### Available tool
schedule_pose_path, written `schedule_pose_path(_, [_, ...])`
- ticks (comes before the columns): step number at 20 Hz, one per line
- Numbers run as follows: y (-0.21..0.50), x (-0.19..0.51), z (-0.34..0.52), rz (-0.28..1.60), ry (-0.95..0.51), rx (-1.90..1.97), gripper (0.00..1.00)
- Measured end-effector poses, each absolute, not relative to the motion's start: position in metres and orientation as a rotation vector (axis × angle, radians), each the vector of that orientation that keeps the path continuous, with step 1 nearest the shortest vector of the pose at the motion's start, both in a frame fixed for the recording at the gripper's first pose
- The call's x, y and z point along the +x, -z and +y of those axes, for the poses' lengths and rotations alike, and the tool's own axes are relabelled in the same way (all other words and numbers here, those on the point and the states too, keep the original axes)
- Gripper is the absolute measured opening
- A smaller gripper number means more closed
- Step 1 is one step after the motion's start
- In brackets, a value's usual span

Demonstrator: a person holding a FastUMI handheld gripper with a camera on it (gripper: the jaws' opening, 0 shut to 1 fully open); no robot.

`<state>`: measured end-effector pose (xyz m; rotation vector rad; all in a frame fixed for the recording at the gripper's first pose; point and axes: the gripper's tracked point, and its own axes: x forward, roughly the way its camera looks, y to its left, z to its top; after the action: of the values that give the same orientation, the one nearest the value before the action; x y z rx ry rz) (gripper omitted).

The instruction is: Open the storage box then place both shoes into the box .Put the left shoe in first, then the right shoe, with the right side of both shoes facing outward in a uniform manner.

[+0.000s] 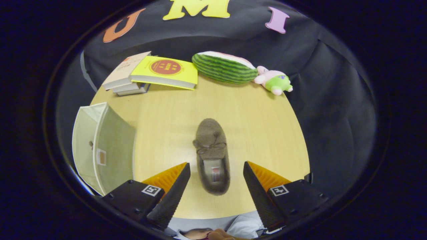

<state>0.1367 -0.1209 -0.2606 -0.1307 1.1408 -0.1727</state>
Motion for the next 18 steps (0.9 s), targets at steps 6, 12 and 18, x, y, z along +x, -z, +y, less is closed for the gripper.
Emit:
schedule_pose_path(6, [0.309,0.136,-0.156,1.251,0.187,-0.033,1.00])
schedule_pose_path(12, [0.357,0.135,-0.171,1.331,0.189,-0.042,0.85])
schedule_pose_path(18, [0.376,0.122,-0.152,1.423,0.059,-0.066,0.08])
